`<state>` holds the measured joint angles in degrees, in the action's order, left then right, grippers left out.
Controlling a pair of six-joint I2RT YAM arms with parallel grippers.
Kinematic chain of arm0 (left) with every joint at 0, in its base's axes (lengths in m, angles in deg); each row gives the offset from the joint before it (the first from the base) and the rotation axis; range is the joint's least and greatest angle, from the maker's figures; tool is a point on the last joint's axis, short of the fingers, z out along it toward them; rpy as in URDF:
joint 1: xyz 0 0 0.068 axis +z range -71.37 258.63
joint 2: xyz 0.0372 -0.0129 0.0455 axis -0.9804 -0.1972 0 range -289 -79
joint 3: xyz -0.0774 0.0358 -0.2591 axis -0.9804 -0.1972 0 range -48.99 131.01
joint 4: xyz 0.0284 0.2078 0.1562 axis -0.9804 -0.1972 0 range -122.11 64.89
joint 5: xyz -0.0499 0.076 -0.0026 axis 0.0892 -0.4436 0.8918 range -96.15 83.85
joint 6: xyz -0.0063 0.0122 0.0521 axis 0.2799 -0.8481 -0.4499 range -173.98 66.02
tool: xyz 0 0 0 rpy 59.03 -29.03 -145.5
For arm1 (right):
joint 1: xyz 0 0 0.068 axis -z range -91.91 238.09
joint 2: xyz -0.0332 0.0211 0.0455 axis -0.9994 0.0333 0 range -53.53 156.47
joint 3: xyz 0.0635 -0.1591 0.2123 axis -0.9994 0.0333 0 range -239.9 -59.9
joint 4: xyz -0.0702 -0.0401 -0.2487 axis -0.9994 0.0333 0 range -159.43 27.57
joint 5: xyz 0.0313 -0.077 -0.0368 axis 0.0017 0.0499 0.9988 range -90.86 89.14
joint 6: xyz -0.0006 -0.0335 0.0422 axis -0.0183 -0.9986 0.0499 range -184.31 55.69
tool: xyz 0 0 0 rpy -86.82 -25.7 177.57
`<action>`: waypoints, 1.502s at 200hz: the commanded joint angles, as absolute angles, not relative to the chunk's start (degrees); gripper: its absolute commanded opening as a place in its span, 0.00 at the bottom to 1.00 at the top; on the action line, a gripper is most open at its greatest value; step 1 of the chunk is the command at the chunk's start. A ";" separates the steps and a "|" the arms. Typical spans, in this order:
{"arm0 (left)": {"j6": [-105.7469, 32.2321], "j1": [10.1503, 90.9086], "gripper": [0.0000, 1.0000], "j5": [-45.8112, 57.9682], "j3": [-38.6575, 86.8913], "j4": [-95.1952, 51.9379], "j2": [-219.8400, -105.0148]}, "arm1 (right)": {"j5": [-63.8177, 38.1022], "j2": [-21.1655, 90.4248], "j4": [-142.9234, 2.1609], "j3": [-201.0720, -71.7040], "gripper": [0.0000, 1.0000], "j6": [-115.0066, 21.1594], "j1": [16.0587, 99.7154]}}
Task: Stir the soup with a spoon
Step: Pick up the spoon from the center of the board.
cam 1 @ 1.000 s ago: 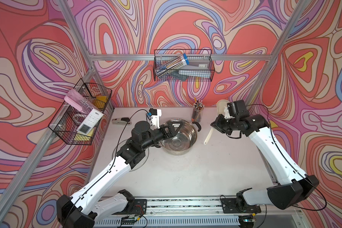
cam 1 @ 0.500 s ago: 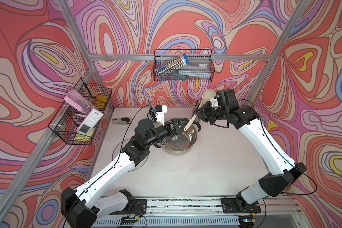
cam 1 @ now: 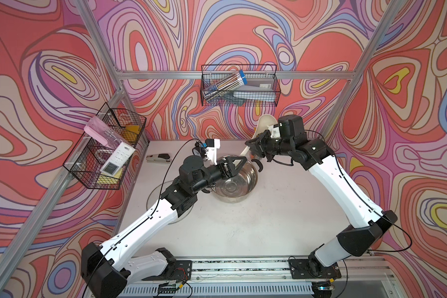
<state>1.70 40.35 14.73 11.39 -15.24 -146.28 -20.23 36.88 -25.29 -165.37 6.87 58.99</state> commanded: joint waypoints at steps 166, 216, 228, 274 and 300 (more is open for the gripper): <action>3.83 39.87 0.14 11.48 12.65 -15.27 -146.17 | -19.38 34.10 -28.51 -160.93 0.00 7.19 57.80; 4.12 39.87 0.00 9.83 13.29 -18.25 -145.65 | -20.29 33.52 -28.97 -159.81 0.00 5.67 57.66; 4.13 39.87 0.00 9.32 13.39 -19.39 -145.36 | -20.39 33.27 -28.92 -159.66 0.00 4.77 57.68; -0.21 39.87 0.00 3.92 18.62 -41.24 -141.58 | -17.15 32.05 -25.45 -164.73 0.78 -2.34 57.76; -5.63 39.88 0.00 0.96 23.95 -61.10 -140.26 | -14.46 32.52 -20.02 -171.81 0.94 -9.63 57.74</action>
<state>0.63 39.71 5.40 18.93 -40.27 -142.63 -17.85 34.56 -24.50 -165.46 -0.85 57.78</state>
